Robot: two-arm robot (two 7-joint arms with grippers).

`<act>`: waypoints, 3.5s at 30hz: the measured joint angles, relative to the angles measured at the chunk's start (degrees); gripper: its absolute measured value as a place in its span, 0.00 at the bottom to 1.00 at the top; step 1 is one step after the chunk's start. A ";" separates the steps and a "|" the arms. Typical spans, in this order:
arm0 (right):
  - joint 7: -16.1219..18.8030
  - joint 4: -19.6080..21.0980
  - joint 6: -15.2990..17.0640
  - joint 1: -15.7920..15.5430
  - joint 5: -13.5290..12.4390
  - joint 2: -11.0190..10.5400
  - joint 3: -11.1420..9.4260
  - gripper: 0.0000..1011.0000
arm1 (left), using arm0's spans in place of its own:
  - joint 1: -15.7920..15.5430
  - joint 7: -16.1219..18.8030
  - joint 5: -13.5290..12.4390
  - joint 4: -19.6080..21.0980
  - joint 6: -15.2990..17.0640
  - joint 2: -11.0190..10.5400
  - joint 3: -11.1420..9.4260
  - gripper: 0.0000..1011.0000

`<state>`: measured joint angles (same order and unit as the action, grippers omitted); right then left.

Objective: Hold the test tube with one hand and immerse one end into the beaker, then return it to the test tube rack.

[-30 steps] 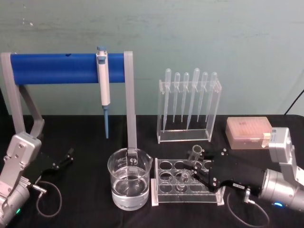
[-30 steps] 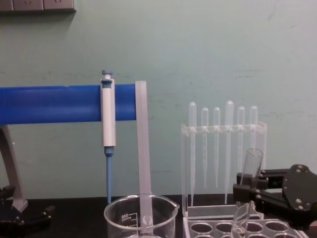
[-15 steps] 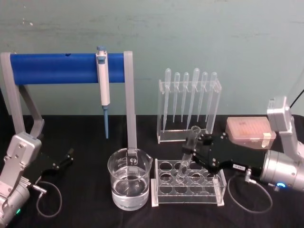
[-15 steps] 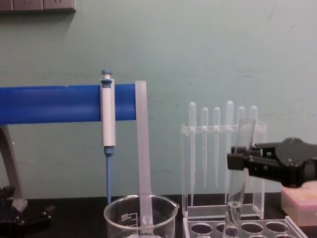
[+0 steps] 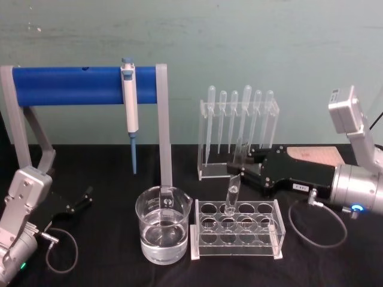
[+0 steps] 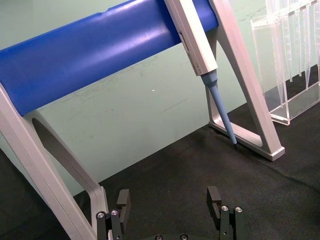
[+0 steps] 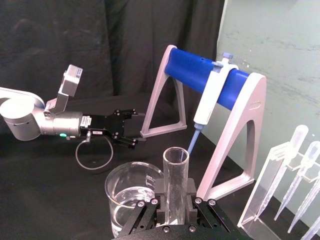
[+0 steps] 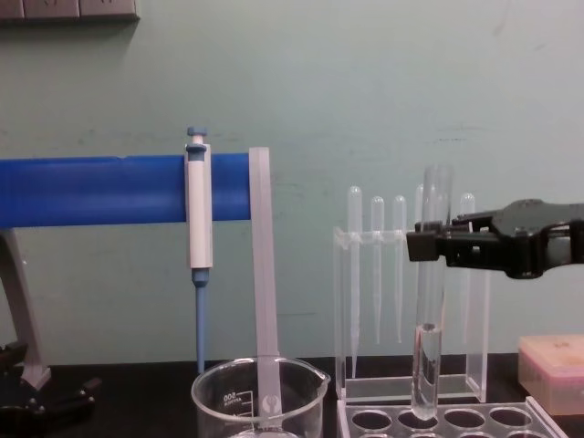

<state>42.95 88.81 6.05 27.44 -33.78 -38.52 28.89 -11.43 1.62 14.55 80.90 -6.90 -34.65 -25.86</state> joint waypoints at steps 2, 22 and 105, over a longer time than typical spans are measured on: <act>-0.21 0.19 0.39 0.42 -0.37 -0.24 0.08 0.22 | 0.00 0.00 0.00 0.00 0.00 0.00 0.00 0.99; -0.58 -0.27 -0.38 2.86 -2.18 -1.19 0.84 0.22 | 0.00 0.00 0.00 0.00 0.00 0.00 0.00 0.99; -0.21 -0.38 -0.83 2.84 -2.09 -1.20 0.90 0.22 | 0.00 0.00 0.00 0.00 0.00 0.00 0.00 0.99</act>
<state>42.74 88.44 5.23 30.28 -35.86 -39.72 29.79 -11.43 1.62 14.55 80.90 -6.91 -34.65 -25.86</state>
